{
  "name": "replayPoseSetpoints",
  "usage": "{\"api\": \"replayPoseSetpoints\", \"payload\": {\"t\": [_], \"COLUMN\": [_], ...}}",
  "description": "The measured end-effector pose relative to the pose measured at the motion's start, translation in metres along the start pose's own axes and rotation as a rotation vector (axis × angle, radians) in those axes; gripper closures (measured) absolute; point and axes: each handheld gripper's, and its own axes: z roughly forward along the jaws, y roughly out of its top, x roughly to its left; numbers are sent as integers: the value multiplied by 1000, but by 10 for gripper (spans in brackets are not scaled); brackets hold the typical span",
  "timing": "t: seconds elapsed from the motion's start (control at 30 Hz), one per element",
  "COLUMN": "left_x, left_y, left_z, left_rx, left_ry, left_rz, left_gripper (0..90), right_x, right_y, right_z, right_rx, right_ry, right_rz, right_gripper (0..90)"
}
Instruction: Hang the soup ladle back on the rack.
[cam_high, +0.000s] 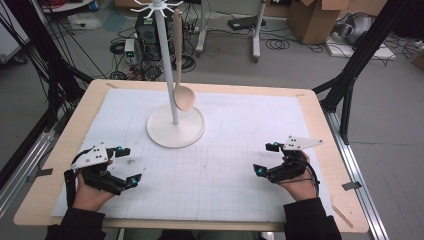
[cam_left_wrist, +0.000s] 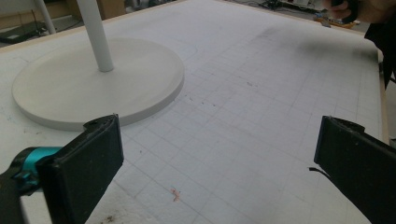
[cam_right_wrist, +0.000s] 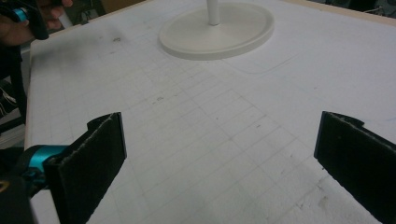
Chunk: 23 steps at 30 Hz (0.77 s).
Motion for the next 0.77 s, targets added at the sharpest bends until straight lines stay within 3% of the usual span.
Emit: {"api": "replayPoseSetpoints", "payload": {"t": [0.77], "left_x": [-2], "left_y": [-1], "left_z": [6], "left_rx": [22], "left_ry": [-9], "left_rz": [4], "left_gripper": [17], "right_x": [-3], "right_y": [-3], "right_z": [-7], "right_rx": [-21], "right_ry": [-21], "right_rz": [16], "right_gripper": [11]}}
